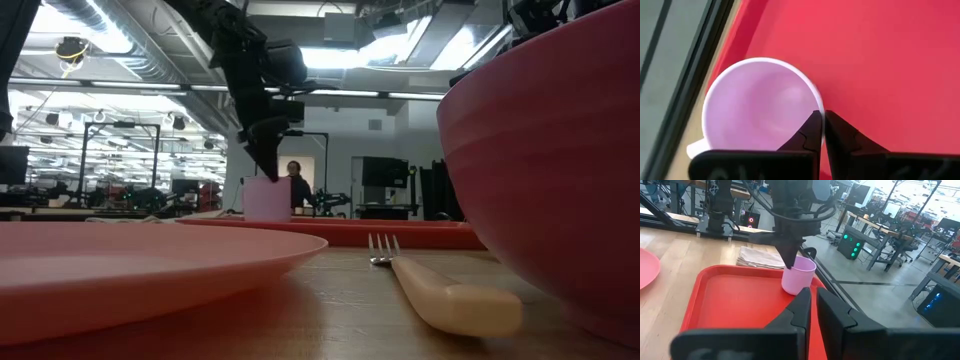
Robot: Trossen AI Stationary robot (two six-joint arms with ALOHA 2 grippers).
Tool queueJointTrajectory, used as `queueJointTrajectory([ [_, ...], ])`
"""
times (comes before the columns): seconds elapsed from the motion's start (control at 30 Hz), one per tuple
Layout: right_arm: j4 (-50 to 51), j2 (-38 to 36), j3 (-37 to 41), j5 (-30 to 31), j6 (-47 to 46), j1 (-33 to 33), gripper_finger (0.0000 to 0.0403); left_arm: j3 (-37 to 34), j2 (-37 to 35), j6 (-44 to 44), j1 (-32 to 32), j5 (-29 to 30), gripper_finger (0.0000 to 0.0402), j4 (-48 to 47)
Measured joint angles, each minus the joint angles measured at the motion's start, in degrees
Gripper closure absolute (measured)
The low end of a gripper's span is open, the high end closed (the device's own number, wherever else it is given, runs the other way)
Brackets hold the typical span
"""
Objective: Set up tray
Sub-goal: Put the purple mug on the red tray
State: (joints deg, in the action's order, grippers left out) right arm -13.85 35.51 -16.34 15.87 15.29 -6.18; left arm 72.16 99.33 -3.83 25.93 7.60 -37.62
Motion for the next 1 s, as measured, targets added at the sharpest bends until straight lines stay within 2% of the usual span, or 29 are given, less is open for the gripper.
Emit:
queueJointTrajectory([
  [0.33, -0.02, 0.0, 0.0, 0.0, -0.01, 0.0, 0.0366, 0.0, 0.0, 12.08, 0.11, 0.17, 0.0398, 4.23],
  [0.63, 0.0, 0.0, 0.0, -0.01, 0.0, -0.01, 0.0366, 0.0, 0.0, 16.54, 0.75, 0.2, 0.0398, 5.29],
  [1.0, -0.01, 0.0, 0.0, -0.01, 0.11, -0.01, 0.0366, 0.0, 0.0, 16.65, 2.79, 0.24, 0.0398, 8.21],
])
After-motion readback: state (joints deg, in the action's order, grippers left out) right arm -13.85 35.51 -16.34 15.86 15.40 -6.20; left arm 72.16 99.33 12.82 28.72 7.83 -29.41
